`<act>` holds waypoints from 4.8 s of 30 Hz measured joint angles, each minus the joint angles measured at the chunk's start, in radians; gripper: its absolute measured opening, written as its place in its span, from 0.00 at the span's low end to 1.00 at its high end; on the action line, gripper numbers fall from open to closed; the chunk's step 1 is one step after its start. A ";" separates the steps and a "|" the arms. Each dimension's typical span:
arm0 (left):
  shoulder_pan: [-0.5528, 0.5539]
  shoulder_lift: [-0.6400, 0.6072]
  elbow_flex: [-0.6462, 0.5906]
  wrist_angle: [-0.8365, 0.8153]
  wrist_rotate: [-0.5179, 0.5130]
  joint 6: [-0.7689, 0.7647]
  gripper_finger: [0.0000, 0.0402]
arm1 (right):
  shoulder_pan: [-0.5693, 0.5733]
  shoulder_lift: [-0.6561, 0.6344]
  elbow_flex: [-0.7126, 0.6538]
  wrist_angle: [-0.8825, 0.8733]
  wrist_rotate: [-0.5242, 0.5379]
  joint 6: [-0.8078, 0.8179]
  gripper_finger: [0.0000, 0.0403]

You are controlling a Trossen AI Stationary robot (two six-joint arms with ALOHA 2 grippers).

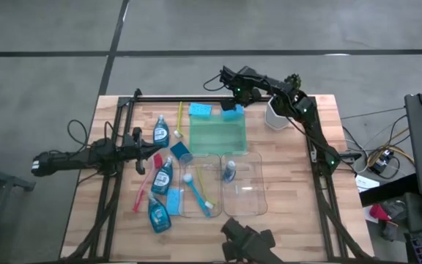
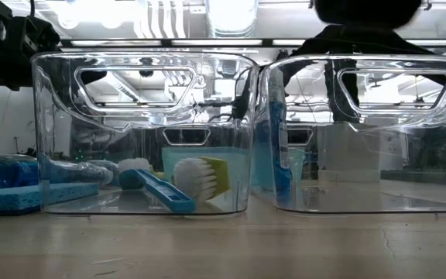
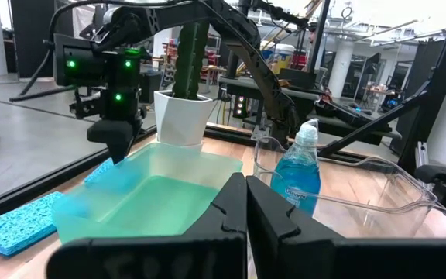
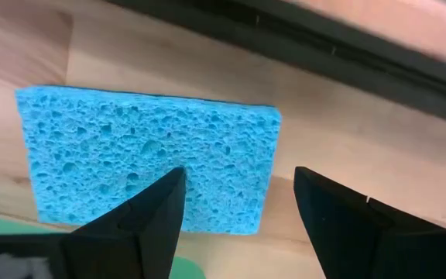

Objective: Pick & Place Kitchen Sink Supplies
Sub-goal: Put the blue sponge into the green bin

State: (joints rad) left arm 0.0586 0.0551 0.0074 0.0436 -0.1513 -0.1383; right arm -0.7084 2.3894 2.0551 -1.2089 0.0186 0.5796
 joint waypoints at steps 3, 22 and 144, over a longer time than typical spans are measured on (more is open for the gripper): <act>0.000 0.000 0.000 0.000 0.000 0.000 0.00 | 0.001 0.000 -0.016 0.005 -0.009 -0.003 0.58; 0.000 0.000 0.000 0.000 0.000 0.000 0.00 | 0.000 -0.006 -0.090 0.079 -0.051 -0.018 0.09; 0.000 0.000 0.000 0.000 0.000 0.000 0.00 | 0.299 -0.088 -0.159 0.080 -0.086 0.377 0.02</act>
State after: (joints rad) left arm 0.0585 0.0548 0.0071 0.0437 -0.1511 -0.1380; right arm -0.4095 2.3013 1.8961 -1.1290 -0.0679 0.9568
